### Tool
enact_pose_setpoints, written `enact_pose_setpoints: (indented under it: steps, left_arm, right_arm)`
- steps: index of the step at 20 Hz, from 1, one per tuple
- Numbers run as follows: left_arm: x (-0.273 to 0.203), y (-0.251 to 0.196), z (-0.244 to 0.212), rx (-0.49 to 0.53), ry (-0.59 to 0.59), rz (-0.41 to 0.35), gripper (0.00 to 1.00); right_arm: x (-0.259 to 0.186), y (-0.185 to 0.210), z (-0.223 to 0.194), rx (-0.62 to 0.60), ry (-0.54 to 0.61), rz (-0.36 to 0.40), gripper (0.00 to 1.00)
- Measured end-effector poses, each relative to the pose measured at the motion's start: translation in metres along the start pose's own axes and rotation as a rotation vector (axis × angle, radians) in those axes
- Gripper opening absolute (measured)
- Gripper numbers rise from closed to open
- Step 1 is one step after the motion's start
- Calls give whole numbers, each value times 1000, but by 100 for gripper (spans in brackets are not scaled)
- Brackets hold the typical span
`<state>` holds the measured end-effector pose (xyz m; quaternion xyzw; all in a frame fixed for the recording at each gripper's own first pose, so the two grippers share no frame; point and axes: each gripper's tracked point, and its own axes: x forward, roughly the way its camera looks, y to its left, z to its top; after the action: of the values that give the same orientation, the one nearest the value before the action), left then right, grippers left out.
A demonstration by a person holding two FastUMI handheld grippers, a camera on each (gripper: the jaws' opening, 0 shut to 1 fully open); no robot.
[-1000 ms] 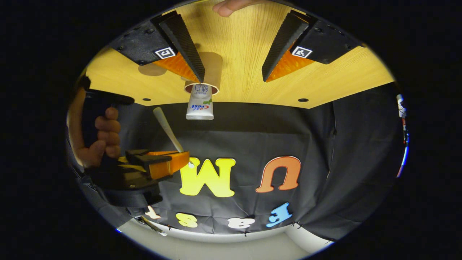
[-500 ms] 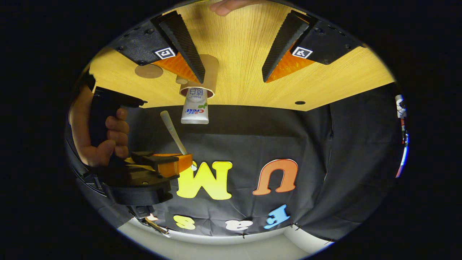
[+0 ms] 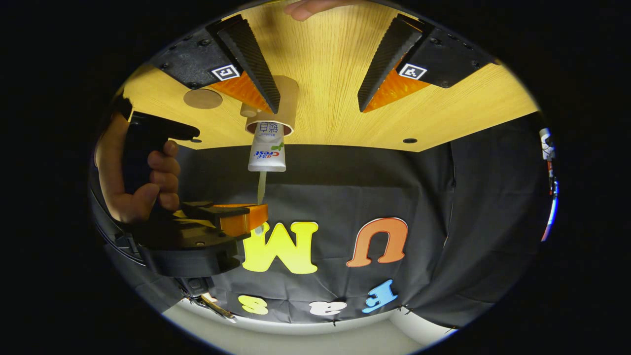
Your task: Put the toothbrush and toothpaste on the desktop into the cup, then pick up the cup and place it on the coaster on the desktop.
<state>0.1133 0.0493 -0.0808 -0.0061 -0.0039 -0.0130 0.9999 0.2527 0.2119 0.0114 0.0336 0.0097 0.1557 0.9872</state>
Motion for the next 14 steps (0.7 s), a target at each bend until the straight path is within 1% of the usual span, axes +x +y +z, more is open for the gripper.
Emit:
enact_pose_setpoints:
  steps: [6, 7, 8, 9, 10, 13, 14]
  left_arm:
    - [0, 0, 0, 0, 0, -1, 100]
    - [0, 0, 0, -1, 0, 0, 100]
    - [0, 0, -1, -1, 1, -1, 100]
    - [-1, 0, -1, -1, 3, 0, 100]
    - [0, 1, -1, 0, 5, 2, 100]
    - [0, 1, -3, 1, 13, 8, 100]
    - [0, 1, -3, 1, 15, 9, 100]
  right_arm:
    - [0, 0, -5, -2, 19, -2, 5]
    - [-1, 2, -4, -2, 24, 5, 7]
    - [-2, 3, -5, -2, 24, 3, 13]
    - [-3, 3, -3, -3, 25, 8, 23]
    - [-6, 4, -5, -6, 30, 11, 27]
    - [-11, 10, -10, -43, 57, 33, 88]
    - [-12, 13, -14, -66, 68, 39, 92]
